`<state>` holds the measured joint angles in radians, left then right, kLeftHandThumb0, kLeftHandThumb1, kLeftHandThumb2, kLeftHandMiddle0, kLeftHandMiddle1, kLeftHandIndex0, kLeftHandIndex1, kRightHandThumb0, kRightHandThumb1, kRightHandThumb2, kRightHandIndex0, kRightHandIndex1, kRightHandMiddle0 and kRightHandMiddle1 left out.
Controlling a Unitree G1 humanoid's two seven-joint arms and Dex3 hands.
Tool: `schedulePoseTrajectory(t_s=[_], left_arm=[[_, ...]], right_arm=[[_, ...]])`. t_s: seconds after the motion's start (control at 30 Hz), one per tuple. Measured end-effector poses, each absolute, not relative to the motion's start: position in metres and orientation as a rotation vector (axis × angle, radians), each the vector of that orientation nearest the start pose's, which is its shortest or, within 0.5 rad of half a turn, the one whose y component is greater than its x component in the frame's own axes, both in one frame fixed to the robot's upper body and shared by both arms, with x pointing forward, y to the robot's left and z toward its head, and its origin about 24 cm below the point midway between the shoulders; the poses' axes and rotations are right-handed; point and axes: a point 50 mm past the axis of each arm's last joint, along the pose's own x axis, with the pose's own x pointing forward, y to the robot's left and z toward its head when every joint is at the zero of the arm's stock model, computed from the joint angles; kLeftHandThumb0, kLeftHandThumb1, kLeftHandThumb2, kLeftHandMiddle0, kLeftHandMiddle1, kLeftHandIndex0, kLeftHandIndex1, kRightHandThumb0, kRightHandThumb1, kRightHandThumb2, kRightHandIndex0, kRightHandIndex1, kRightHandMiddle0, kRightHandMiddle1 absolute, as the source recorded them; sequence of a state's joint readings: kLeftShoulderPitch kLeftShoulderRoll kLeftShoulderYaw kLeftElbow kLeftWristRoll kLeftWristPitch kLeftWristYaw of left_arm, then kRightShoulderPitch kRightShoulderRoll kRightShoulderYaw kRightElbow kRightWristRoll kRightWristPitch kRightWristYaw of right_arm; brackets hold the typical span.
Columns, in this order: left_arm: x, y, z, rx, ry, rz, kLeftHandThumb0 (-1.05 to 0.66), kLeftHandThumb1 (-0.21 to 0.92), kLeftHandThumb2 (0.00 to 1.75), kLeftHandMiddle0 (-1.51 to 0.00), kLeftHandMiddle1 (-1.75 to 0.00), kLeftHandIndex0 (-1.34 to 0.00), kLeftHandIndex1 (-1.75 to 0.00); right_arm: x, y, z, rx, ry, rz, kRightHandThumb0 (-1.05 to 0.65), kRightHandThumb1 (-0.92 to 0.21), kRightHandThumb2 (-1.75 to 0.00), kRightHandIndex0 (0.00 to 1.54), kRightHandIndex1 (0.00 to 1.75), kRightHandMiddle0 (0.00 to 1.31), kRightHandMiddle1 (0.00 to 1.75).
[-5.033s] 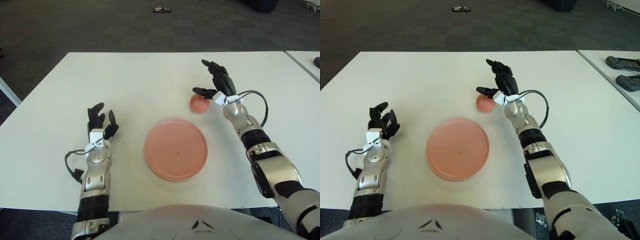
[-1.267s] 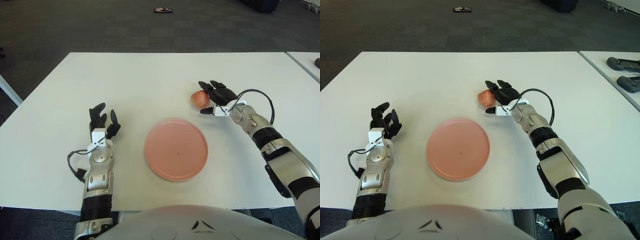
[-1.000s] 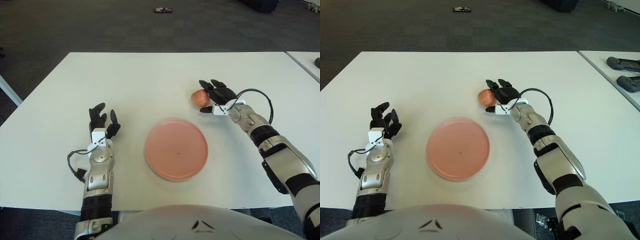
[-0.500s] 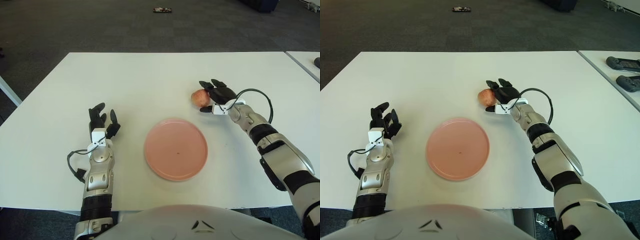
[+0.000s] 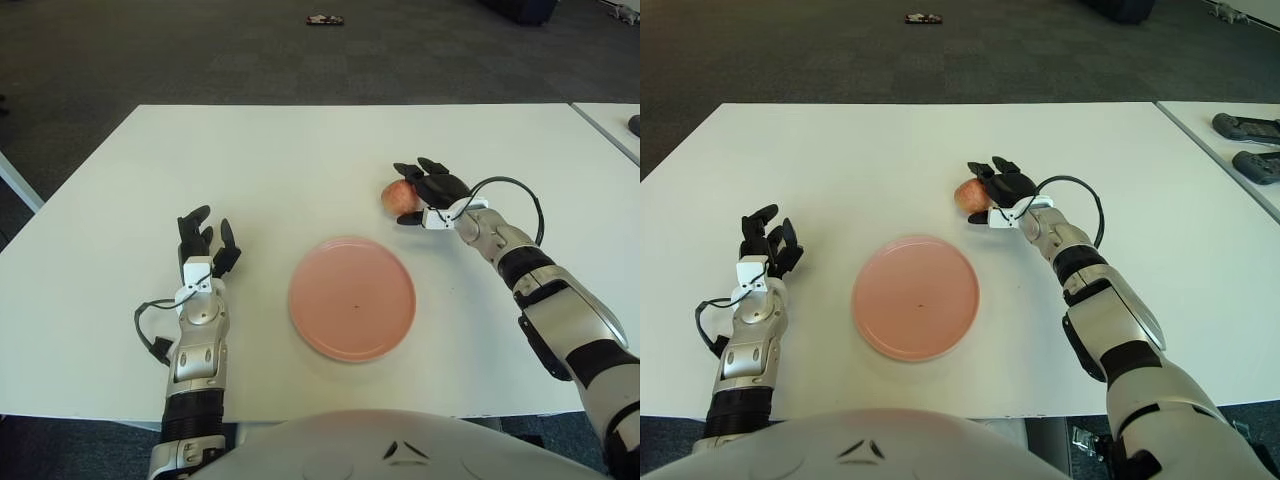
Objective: Put the apple into the plate.
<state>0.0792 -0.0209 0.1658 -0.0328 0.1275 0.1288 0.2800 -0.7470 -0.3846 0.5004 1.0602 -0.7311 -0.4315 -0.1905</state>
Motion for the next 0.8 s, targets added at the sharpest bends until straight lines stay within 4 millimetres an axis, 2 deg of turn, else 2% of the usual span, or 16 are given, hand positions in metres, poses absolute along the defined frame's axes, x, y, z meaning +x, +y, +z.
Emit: schedulePoseTrajectory(t_s=[0.3,0.47,0.67,0.7,0.8], left_arm=[[0.2270,0.2041,0.0199,0.130,0.171,0.471,-0.69,0.92,0.76,-0.33,-0.43,0.00,-1.03],[0.2269,0.2037,0.0199,0.129,0.171,0.471,-0.69,0.92,0.76,-0.33,-0.42,0.00,-1.02],[0.2268,0.2033,0.0198,0.126,0.171,0.476,-0.69,0.92,0.76,-0.33,-0.42,0.00,-1.02],[0.2267,0.2032,0.0198,0.126,0.171,0.478,-0.68,0.92,0.76,-0.33,-0.42,0.00,-1.02],[0.2267,0.2028,0.0198,0.123,0.170,0.481,-0.68,0.92,0.77,-0.33,-0.42,0.00,-1.03]], right_arm=[[0.3557,-0.1530,0.0435,-1.323,-0.184,0.470,-1.05,-0.92,-0.37,0.00,0.00,0.00,0.27],[0.3554,-0.1544,0.0438,-1.329,-0.186,0.477,-1.03,-0.92,-0.32,0.02,0.01,0.00,0.38],[0.3560,-0.1559,0.0461,-1.334,-0.197,0.483,-0.94,-0.92,-0.25,0.22,0.11,0.00,0.71],[0.3562,-0.1562,0.0468,-1.336,-0.199,0.484,-0.92,-0.92,-0.24,0.26,0.17,0.00,0.80],[0.3569,-0.1570,0.0488,-1.348,-0.210,0.492,-0.90,-0.92,-0.25,0.24,0.46,0.00,0.97]])
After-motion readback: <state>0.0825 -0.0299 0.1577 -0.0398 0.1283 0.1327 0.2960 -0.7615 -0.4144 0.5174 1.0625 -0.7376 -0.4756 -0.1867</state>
